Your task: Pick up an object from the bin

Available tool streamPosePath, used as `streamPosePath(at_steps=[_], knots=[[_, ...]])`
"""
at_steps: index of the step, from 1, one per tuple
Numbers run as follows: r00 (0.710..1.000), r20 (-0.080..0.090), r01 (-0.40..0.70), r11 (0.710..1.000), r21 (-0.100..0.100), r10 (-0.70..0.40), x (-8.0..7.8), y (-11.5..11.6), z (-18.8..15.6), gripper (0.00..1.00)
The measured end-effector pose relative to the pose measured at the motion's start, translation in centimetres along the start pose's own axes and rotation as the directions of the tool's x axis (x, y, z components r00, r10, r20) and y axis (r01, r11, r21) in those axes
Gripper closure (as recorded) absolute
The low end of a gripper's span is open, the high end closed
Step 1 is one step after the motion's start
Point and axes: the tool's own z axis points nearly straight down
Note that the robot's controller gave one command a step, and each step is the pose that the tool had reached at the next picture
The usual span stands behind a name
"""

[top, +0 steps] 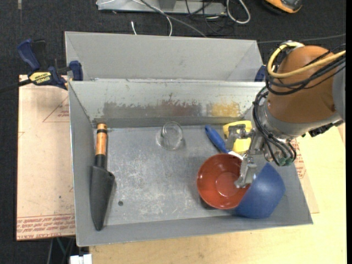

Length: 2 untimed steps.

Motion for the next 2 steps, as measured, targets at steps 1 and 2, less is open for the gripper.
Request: streamPosePath(at_steps=[1,2], knots=[[1.000,0.000,0.000,1.000,0.000,0.000,0.0,0.0,0.0,0.00],[0.999,-0.004,0.034,0.999,-0.001,-0.034,-0.3,2.4,4.8,0.00]])
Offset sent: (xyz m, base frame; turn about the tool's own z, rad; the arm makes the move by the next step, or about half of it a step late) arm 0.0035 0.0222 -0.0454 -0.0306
